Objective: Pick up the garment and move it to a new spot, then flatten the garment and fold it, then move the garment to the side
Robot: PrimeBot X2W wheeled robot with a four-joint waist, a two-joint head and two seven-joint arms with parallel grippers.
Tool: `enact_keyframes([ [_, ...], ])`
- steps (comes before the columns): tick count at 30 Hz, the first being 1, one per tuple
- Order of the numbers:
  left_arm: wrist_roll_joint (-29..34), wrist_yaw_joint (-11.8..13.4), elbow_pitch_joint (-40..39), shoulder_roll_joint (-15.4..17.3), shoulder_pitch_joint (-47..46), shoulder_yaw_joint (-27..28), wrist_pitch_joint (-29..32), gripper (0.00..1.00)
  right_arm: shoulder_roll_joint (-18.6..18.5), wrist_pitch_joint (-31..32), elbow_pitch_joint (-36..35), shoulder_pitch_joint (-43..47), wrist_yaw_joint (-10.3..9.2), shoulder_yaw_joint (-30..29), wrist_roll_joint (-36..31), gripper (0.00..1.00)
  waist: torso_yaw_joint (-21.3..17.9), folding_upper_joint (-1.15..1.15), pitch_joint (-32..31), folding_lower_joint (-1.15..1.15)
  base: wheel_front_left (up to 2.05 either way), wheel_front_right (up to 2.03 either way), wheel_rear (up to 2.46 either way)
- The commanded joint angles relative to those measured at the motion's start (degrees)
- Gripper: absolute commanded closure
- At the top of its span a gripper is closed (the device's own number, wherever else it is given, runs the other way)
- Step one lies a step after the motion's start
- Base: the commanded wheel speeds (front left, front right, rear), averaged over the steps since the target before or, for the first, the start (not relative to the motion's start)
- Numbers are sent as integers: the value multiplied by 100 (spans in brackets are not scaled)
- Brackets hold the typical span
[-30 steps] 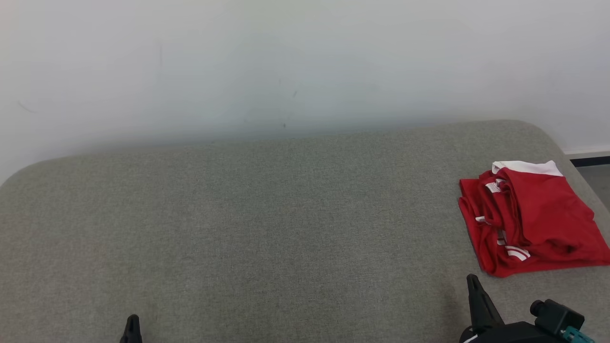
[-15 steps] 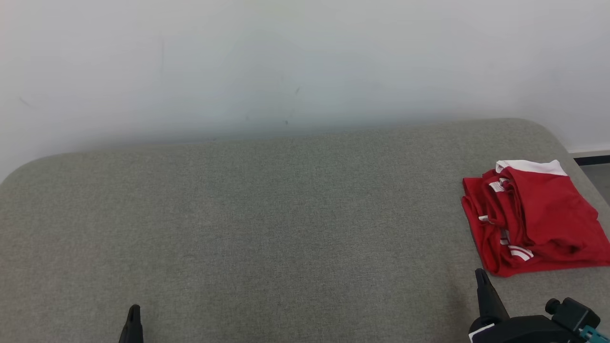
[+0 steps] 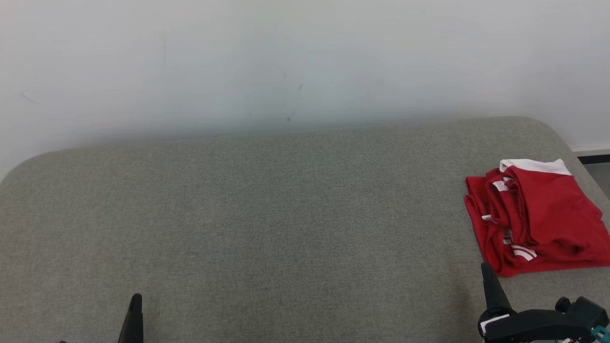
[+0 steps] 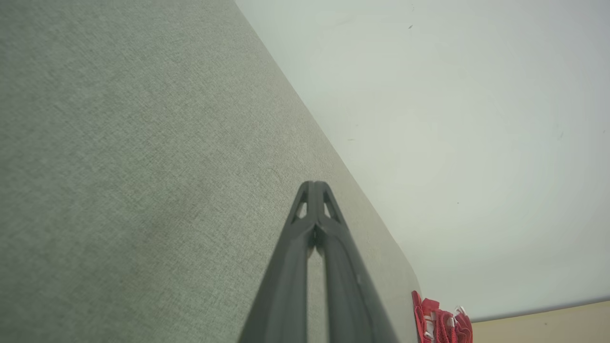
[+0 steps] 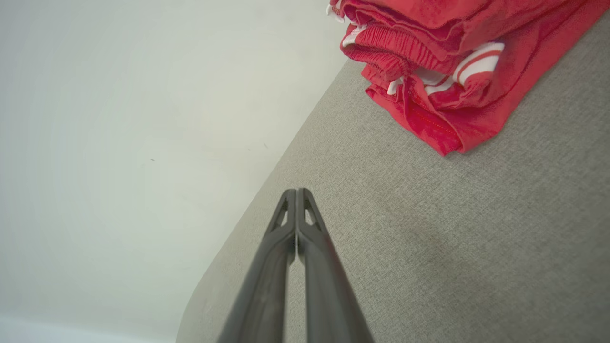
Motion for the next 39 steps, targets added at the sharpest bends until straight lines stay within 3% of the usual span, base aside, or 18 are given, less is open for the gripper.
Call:
enact_keyframes([
  [1,-169,-28,-35,37,-135,20,42,100,10,26,-89,-118,-6,-41,159,100,4,0,4,0,0,0,0],
  [39,-2213,-167,28,52,-494,57,591,100,51,559,-356,-184,-10,-376,2192,100,106,0,135,0,0,0,0],
])
